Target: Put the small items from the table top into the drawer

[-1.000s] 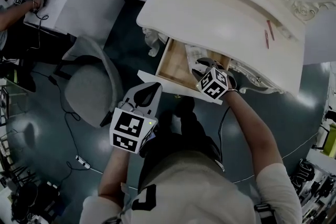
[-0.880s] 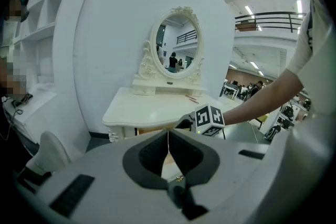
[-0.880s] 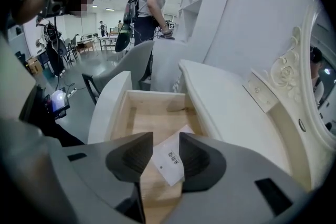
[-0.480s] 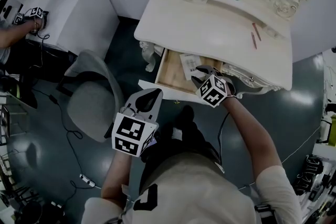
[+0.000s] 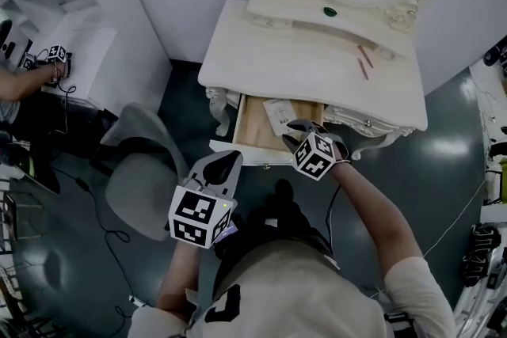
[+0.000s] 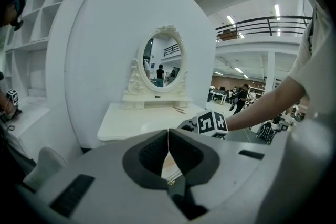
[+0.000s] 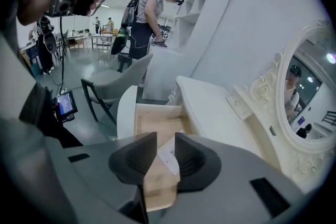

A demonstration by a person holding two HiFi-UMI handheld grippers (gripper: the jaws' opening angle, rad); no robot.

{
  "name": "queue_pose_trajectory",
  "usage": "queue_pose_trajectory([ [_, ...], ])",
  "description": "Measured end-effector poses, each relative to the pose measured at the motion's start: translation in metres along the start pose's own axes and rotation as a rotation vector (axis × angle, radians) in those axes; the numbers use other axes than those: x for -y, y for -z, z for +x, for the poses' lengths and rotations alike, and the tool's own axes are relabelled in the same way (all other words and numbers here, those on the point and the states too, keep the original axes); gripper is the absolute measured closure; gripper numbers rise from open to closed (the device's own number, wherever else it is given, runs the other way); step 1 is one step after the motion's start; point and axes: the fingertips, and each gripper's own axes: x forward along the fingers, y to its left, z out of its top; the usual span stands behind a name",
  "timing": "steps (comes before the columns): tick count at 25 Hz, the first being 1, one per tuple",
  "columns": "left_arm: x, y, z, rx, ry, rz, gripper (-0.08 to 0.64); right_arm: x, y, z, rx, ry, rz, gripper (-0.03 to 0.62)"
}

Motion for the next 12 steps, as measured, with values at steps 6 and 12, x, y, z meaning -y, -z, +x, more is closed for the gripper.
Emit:
queue_pose_trajectory([
  [6, 0.011, -0.005, -0.006, 0.023, 0.054, 0.019, 0.503, -0.012, -0.003, -0.023, -0.014, 0.021, 0.019, 0.549],
  [12, 0.026, -0.014, -0.002, 0.039, 0.099, 0.032, 0.503, -0.014, 0.003, -0.042, -0.019, 0.022, 0.073, 0.558],
])
